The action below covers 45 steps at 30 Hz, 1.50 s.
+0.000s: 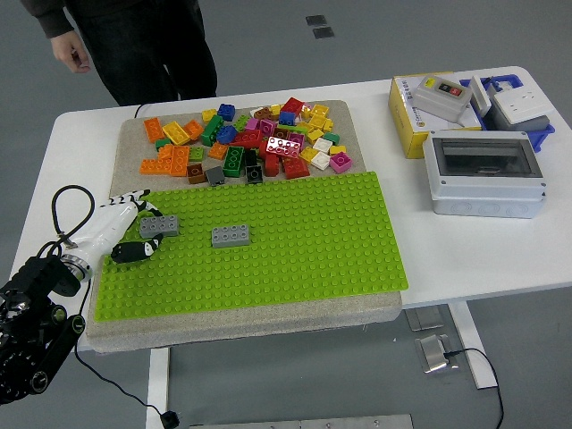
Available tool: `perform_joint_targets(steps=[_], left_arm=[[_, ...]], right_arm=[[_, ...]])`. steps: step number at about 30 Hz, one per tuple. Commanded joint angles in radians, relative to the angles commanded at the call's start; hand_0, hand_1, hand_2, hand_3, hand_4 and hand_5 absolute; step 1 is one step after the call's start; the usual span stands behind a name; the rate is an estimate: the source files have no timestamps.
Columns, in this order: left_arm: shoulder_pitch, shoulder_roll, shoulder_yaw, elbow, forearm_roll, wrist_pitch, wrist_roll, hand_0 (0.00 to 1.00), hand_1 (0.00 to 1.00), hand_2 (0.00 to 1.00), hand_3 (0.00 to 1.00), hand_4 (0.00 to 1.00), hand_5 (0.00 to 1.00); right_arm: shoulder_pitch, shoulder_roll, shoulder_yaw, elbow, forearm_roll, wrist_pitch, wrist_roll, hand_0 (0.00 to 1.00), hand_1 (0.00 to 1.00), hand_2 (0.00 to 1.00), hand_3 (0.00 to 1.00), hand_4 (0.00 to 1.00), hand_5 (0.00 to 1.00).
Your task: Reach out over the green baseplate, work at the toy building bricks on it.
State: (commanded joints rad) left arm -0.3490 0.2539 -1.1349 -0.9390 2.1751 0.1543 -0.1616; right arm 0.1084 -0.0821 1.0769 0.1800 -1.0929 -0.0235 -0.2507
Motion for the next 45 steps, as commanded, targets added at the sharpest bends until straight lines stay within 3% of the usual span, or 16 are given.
perform_joint_targets(steps=[11,23,27,36,45], left_arm=[[0.005,0.007,-0.009,-0.015,0.005,-0.003,0.004,0.985,0.980,0.968,0.558,0.533,0.213],[0.066,0.078,0.020,-0.179,-0.002,-0.043,0.064,0.986,0.981,0.968,0.559,0.544,0.221],[0.084,0.065,0.028,-0.204,-0.013,-0.059,0.085,0.988,0.980,0.962,0.565,0.526,0.203],[0.090,-0.002,0.019,-0.203,-0.014,-0.058,0.091,0.990,0.984,0.963,0.567,0.514,0.195],[0.090,-0.023,0.018,-0.203,-0.014,-0.060,0.094,0.990,0.984,0.962,0.567,0.514,0.196]], right_arm=[[0.001,-0.001,-0.001,0.000,0.006,-0.001,0.000,0.648,0.640,0.673,0.585,0.370,0.814],[-0.001,-0.008,-0.003,0.000,0.017,-0.004,0.000,0.648,0.640,0.673,0.585,0.370,0.814],[-0.001,-0.009,-0.002,0.000,0.018,-0.005,0.000,0.648,0.640,0.672,0.585,0.370,0.815],[-0.001,-0.009,-0.001,0.000,0.023,-0.006,0.000,0.648,0.640,0.673,0.585,0.373,0.811],[0.000,-0.010,0.000,0.000,0.029,-0.007,0.001,0.648,0.640,0.673,0.584,0.369,0.815]])
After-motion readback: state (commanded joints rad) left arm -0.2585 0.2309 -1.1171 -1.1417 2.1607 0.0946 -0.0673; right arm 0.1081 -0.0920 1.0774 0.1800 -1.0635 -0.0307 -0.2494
